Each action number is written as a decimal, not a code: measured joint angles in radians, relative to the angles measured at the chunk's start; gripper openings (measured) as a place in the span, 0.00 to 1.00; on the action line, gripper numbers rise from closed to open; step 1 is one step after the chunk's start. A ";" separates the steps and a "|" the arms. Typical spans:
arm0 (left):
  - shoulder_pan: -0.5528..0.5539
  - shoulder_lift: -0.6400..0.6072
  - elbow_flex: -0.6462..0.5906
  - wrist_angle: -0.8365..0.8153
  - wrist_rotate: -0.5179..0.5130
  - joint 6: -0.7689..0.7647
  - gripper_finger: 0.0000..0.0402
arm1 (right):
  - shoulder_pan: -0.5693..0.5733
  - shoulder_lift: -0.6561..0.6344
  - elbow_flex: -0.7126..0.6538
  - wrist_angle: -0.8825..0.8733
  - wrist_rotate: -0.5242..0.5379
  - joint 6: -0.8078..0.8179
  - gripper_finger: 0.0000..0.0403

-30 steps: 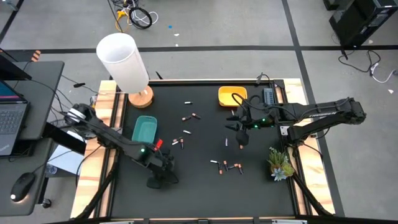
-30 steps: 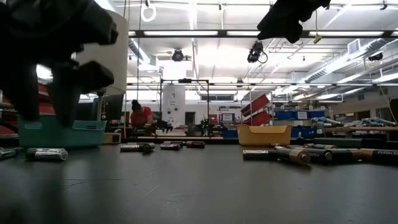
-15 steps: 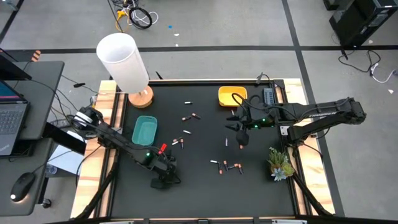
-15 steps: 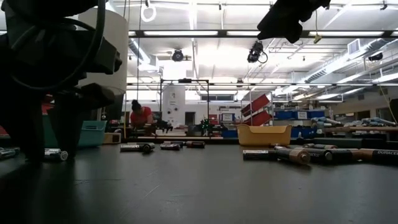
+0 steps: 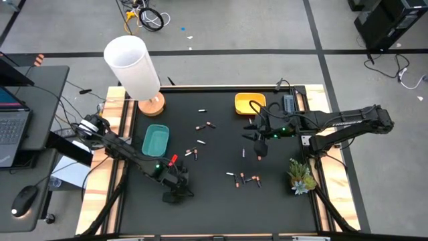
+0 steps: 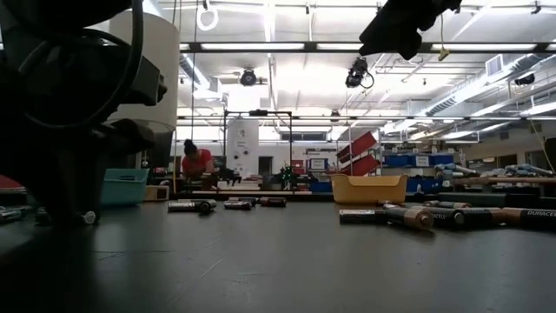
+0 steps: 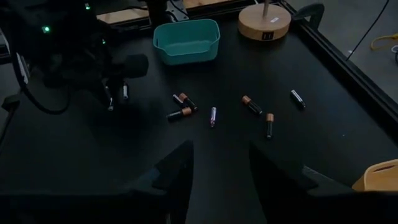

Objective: Sort batteries
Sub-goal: Put the silver battery into the green bin

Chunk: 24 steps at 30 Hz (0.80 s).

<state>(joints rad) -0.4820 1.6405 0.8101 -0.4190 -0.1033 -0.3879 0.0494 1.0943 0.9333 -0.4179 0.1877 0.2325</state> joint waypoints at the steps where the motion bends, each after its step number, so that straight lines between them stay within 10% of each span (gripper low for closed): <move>1: -0.001 0.000 0.000 -0.006 -0.009 -0.008 0.15 | 0.000 0.000 0.000 0.000 0.000 0.000 0.41; 24: 0.021 0.025 0.061 -0.082 -0.126 -0.012 0.08 | 0.000 0.000 0.000 0.005 0.000 0.000 0.41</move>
<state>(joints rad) -0.4605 1.6657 0.8709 -0.5015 -0.2290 -0.4004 0.0494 1.0939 0.9333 -0.4129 0.1879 0.2325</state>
